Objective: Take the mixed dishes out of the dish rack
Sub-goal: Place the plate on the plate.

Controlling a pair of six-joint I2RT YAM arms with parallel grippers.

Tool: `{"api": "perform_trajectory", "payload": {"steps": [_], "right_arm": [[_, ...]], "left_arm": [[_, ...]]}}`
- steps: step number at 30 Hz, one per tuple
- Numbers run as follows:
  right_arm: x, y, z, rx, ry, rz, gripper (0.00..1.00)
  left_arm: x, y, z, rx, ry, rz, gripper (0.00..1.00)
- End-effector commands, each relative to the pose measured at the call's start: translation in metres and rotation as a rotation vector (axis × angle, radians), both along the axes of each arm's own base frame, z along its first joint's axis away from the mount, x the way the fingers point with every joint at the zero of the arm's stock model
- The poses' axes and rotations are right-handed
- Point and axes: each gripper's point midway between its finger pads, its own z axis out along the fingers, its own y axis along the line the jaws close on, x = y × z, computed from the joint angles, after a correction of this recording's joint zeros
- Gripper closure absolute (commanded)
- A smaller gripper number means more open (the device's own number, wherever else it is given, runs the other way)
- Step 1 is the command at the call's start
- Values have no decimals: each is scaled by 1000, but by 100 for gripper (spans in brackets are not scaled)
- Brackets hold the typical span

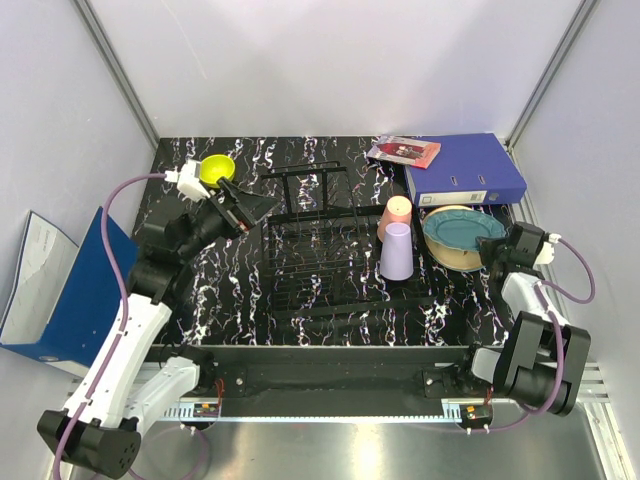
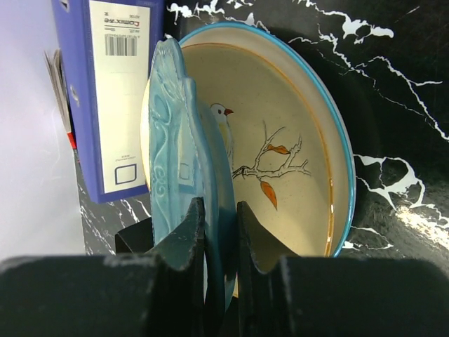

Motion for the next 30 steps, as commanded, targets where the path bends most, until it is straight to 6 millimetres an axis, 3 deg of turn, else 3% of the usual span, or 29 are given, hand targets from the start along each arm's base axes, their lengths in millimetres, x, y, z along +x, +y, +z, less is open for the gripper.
{"api": "perform_trajectory", "payload": {"steps": [1,8,11,12,17,20,30], "right_arm": [[36,-11,61,-43,-243,-14,100],[33,-10,39,-31,-175,-8,100],[29,-11,33,-33,-146,-10,86],[27,-10,30,-33,-132,-9,76],[20,-11,27,-43,-101,-12,47],[14,-10,23,-49,-78,-10,38],[-4,-8,17,-65,-7,-7,24]], "left_arm": [[3,-3,4,-3,-40,-23,1],[6,-8,-1,-21,-19,-41,1],[5,-9,-2,-24,-14,-47,1],[6,-9,-4,-24,-11,-47,1],[5,-10,-7,-24,-4,-54,1],[5,-10,-11,-21,6,-59,1],[1,-12,-18,-22,22,-74,1]]}}
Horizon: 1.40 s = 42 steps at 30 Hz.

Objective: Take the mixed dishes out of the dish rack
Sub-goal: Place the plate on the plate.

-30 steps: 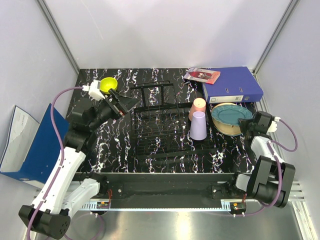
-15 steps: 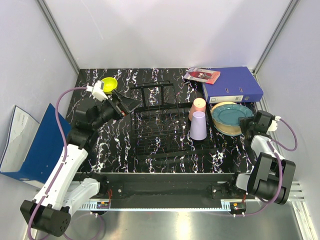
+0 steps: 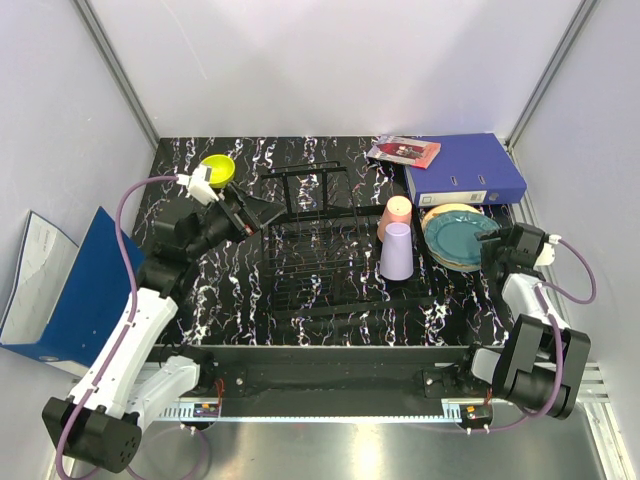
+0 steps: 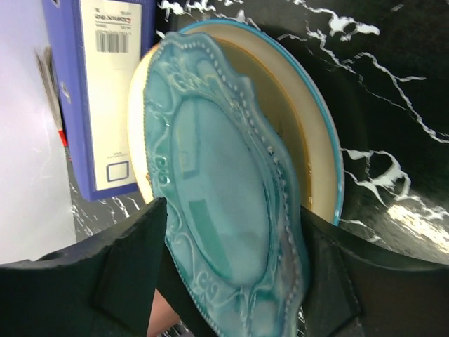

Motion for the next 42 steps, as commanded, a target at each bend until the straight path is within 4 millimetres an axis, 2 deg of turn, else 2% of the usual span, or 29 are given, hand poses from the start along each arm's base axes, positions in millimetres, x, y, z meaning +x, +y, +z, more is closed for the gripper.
{"api": "perform_trajectory", "payload": {"steps": [1,11,18,24,28,31,32,33,34,35,36,38,39,41,42], "right_arm": [[-1,-5,20,-55,-26,-3,23],[-23,-13,14,-114,112,-10,16],[-36,-16,28,-151,110,-30,11],[-41,-12,66,-162,20,-48,4],[-43,-6,105,-158,-73,-47,2],[-37,8,129,-106,-151,-14,1],[-35,11,135,-97,-172,-7,1],[-31,20,148,-76,-209,36,1],[-29,24,155,-70,-227,50,1],[-27,27,162,-69,-241,67,1],[-25,35,176,-70,-272,98,1],[-25,42,190,-85,-303,134,1],[-23,52,206,-107,-344,186,1],[-22,64,221,-132,-378,246,1],[-21,77,234,-158,-410,318,2]], "left_arm": [[-3,-3,8,-24,-36,-28,1],[-7,-5,-2,-20,-15,-47,1],[-10,-5,-5,-13,-13,-55,1],[-10,-4,-5,-6,-17,-50,1],[-8,0,-2,12,-33,-25,1],[-4,8,4,47,-59,19,1],[-5,13,0,77,-39,40,1],[-3,18,0,124,-55,60,1],[3,29,12,157,-81,123,1],[1,35,7,192,-55,147,1],[3,41,9,219,-62,172,1],[5,51,11,243,-57,226,1],[4,53,11,242,-54,242,1],[5,60,9,246,-44,282,1],[6,64,8,249,-43,307,1]]}}
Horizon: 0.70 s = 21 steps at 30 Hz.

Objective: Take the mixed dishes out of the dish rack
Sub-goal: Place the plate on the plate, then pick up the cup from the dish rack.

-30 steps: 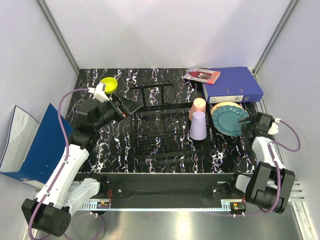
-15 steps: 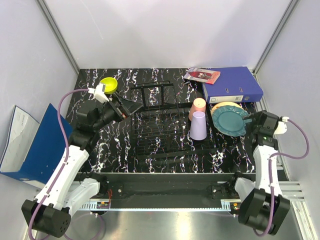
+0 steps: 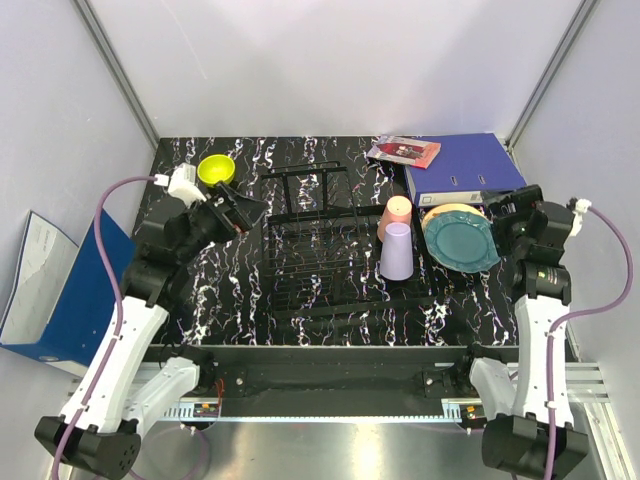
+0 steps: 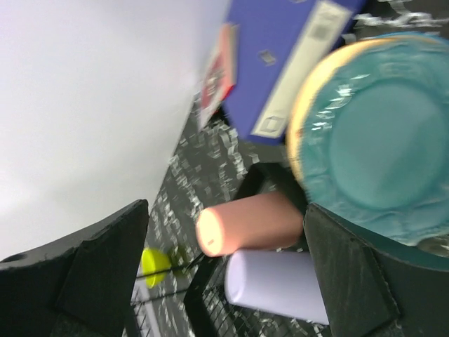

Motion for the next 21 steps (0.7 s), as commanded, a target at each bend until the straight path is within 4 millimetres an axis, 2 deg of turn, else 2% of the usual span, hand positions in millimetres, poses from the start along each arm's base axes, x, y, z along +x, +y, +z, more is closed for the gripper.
{"api": "perform_trajectory", "payload": {"steps": [1,5,8,10,14,21], "right_arm": [[2,43,60,-83,-147,214,2],[-4,83,69,-137,-168,418,5],[-14,117,61,-162,-163,584,8],[-25,144,49,-176,-151,701,9],[-39,168,28,-209,-121,803,10],[-49,172,-3,-307,-65,870,10]], "left_arm": [[3,27,3,64,-17,137,1],[1,30,-9,71,9,156,1],[-2,25,-16,57,22,127,1],[-3,19,-22,53,33,92,1],[0,9,-31,66,66,36,1],[-1,1,-47,57,105,1,1]]}}
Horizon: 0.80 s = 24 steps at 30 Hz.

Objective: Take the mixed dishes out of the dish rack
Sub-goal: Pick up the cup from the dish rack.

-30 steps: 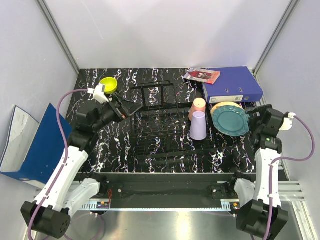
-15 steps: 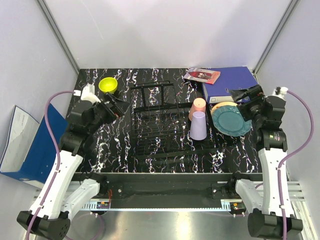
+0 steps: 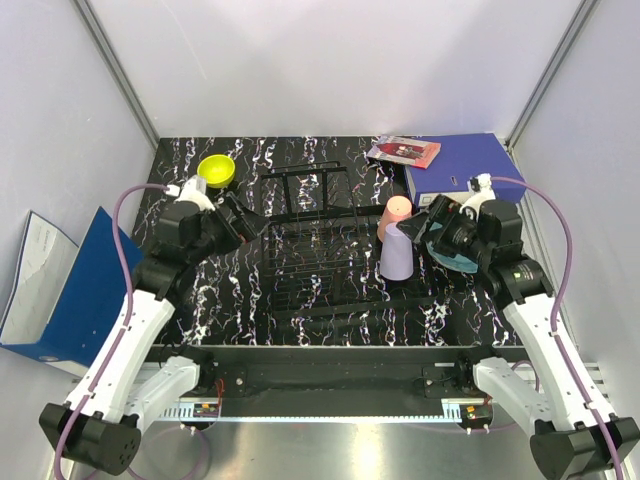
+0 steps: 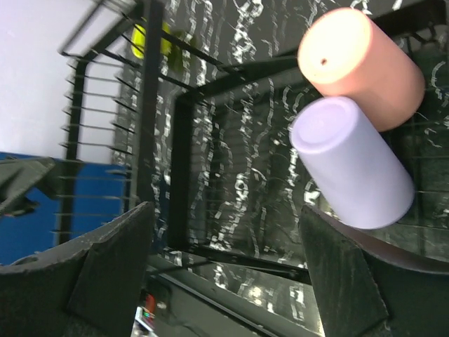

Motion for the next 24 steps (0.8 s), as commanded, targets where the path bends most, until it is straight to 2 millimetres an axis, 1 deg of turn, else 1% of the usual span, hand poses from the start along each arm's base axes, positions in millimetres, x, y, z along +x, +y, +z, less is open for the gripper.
{"api": "perform_trajectory", "payload": {"steps": [1,2,4,5,7,8,9,10,11,13,17,18,21,22,24], "right_arm": [[-7,0,-14,-82,-26,53,10],[-7,-1,-22,-92,-13,52,10],[-7,-3,-30,-107,-2,46,10],[-5,-8,-37,-131,8,10,10],[-2,-13,-43,-165,22,-18,9],[2,-21,-49,-205,39,-60,9],[2,-24,-52,-229,47,-76,9],[6,-32,-54,-261,51,-122,9],[6,-35,-55,-278,50,-128,9],[7,-38,-57,-317,48,-149,9],[8,-41,-71,-427,63,-148,7],[8,-41,-72,-442,62,-148,6],[11,-38,-72,-499,40,-146,2],[15,-39,-72,-530,37,-151,0],[19,-37,-71,-560,34,-152,0]], "left_arm": [[0,-10,8,-34,-56,-50,1],[-2,-12,9,-45,-63,-56,1],[-1,-13,15,-56,-91,-60,1],[0,-13,19,-55,-101,-58,1],[2,-13,23,-51,-117,-56,1],[3,-12,26,-47,-125,-52,1],[5,-12,24,-41,-117,-50,1],[6,-13,25,-42,-117,-51,1],[7,-15,26,-43,-119,-61,1],[11,-17,21,-36,-101,-72,1],[12,-20,15,-37,-85,-86,1],[13,-20,17,-40,-94,-86,1],[11,-18,19,-34,-111,-82,1],[10,-17,21,-33,-120,-80,1],[8,-15,22,-28,-130,-71,1]]}}
